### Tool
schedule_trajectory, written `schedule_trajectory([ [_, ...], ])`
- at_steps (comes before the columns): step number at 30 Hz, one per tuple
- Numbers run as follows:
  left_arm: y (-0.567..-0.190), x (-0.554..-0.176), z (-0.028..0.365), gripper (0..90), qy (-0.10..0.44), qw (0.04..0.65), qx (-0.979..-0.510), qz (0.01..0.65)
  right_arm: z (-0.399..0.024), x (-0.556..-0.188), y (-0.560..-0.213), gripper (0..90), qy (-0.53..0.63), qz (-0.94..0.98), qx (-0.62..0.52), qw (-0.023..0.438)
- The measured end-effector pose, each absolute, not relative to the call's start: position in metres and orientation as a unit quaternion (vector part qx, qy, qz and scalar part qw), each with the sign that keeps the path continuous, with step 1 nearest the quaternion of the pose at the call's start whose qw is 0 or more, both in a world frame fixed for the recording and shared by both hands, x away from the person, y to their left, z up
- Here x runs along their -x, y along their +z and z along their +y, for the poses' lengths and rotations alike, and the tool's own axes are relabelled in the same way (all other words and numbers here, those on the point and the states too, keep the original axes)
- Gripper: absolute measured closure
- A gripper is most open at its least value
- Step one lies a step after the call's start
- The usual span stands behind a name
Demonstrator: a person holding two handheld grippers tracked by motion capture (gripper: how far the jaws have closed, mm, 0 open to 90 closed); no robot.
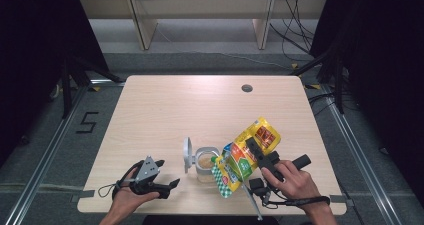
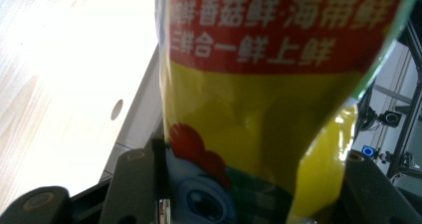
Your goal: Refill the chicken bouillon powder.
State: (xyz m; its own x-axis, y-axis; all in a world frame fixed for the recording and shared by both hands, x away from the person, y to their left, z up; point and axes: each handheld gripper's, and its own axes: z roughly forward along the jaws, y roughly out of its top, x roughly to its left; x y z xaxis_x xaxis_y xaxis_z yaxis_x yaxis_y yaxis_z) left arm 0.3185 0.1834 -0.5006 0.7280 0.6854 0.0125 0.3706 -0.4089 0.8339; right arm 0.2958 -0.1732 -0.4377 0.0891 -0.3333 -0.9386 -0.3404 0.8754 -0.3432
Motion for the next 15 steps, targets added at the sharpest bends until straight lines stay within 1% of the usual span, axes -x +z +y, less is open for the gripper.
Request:
schedule_trajectory([
  [1,-0.4996,-0.3193,0.1851,16.1,0.189,0.430,-0.827,0.310,-0.1733,-0.2958,-0.4378,51.8,0.003,0.675,0.250,0.694],
  [2,-0.5006,-0.3181,0.1840,16.1,0.181,0.433,-0.822,0.322,-0.1734,-0.2956,-0.4375,51.8,0.002,0.675,0.250,0.695],
  [4,-0.5002,-0.3200,0.1842,16.1,0.182,0.435,-0.825,0.312,-0.1737,-0.2959,-0.4373,51.8,0.004,0.675,0.249,0.694],
  [10,-0.5007,-0.3180,0.1829,16.1,0.180,0.437,-0.819,0.326,-0.1733,-0.2958,-0.4366,51.9,0.001,0.674,0.251,0.695],
  [14,-0.5008,-0.3182,0.1831,16.1,0.181,0.437,-0.819,0.325,-0.1740,-0.2951,-0.4372,51.9,0.004,0.675,0.244,0.697],
  [15,-0.5003,-0.3198,0.1840,16.1,0.186,0.436,-0.823,0.313,-0.1740,-0.2952,-0.4368,51.9,0.002,0.674,0.246,0.696],
])
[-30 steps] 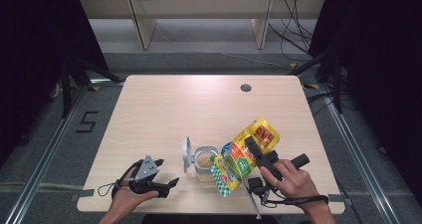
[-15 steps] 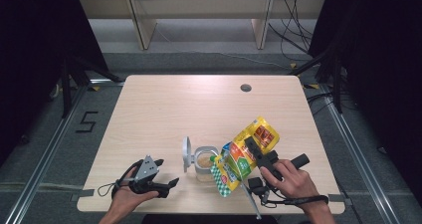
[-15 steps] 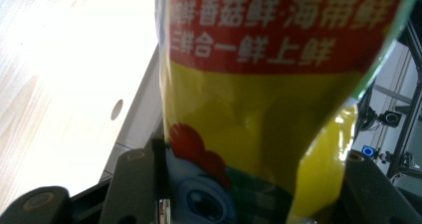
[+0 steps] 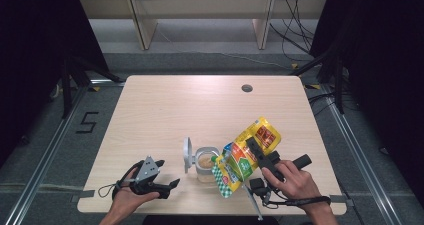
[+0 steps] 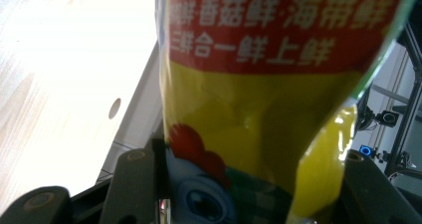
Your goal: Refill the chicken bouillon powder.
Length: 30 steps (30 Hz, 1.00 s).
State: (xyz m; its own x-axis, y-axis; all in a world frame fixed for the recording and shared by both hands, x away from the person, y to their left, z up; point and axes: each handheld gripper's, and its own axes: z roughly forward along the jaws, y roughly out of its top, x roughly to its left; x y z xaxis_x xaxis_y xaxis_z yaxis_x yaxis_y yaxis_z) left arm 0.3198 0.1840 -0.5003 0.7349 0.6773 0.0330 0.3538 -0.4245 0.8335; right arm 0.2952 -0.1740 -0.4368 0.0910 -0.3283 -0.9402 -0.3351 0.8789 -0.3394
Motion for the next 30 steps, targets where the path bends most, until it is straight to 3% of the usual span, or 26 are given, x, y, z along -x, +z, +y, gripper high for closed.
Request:
schedule_trajectory([
  [30,-0.5017,-0.3198,0.1835,16.1,0.181,0.431,-0.824,0.320,-0.1718,-0.2926,-0.4336,52.4,-0.012,0.667,0.256,0.700],
])
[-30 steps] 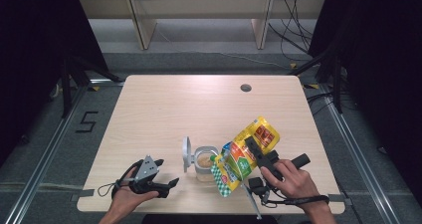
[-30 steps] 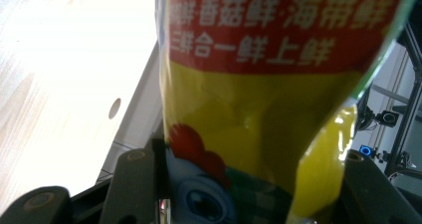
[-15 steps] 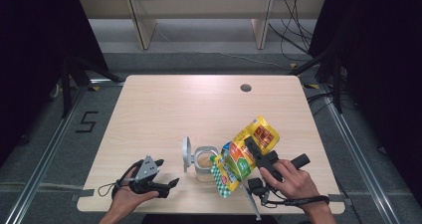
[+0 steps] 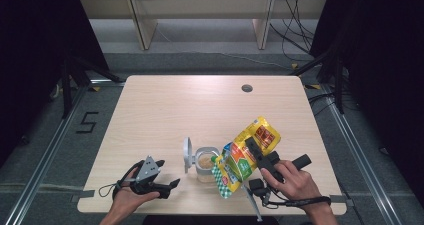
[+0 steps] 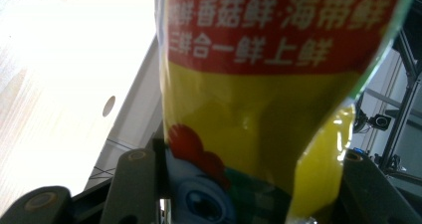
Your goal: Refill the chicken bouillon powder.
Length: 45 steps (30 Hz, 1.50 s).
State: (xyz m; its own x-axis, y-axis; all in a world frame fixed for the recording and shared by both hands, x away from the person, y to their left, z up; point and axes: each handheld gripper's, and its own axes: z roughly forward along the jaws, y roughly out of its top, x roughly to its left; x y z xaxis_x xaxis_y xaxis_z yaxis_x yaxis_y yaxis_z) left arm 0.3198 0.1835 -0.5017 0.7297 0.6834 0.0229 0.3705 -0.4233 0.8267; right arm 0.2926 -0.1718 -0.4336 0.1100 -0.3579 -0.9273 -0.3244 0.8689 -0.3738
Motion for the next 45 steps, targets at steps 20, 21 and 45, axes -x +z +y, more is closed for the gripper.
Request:
schedule_trajectory([
  [20,-0.5015,-0.3191,0.1831,16.1,0.172,0.441,-0.818,0.327,-0.1721,-0.2945,-0.4339,54.7,-0.007,0.669,0.259,0.697],
  [21,-0.5016,-0.3188,0.1830,16.1,0.170,0.441,-0.818,0.328,-0.1730,-0.2937,-0.4350,54.7,-0.004,0.670,0.250,0.699],
  [45,-0.5015,-0.3191,0.1829,16.1,0.170,0.441,-0.818,0.328,-0.1740,-0.2948,-0.4360,55.0,0.004,0.675,0.243,0.697],
])
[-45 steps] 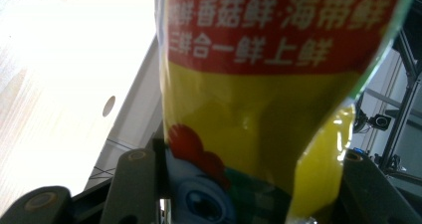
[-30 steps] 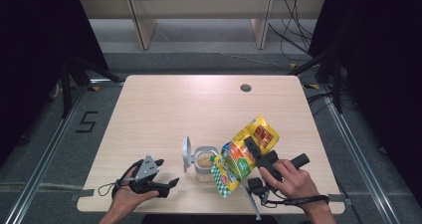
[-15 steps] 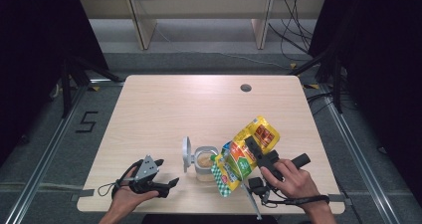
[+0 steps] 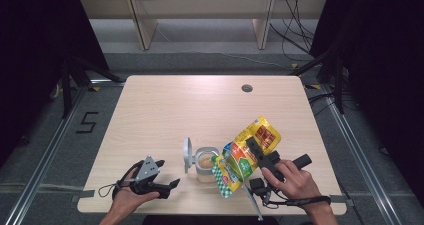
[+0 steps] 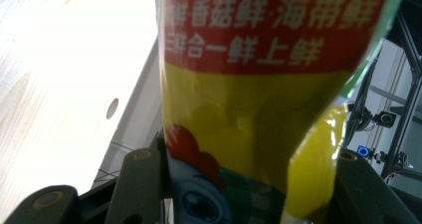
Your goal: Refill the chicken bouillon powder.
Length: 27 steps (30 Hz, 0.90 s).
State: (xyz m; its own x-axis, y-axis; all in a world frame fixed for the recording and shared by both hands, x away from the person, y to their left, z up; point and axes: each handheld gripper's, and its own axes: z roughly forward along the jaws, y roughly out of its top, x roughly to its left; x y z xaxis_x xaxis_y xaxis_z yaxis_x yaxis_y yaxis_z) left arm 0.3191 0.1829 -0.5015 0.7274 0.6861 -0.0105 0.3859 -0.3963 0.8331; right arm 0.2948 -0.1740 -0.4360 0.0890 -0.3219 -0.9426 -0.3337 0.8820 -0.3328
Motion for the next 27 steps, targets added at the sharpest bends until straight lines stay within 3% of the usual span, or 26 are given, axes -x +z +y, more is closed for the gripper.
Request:
schedule_trajectory([
  [27,-0.5015,-0.3187,0.1824,16.1,0.173,0.443,-0.816,0.329,-0.1734,-0.2960,-0.4371,55.1,0.004,0.675,0.246,0.695],
])
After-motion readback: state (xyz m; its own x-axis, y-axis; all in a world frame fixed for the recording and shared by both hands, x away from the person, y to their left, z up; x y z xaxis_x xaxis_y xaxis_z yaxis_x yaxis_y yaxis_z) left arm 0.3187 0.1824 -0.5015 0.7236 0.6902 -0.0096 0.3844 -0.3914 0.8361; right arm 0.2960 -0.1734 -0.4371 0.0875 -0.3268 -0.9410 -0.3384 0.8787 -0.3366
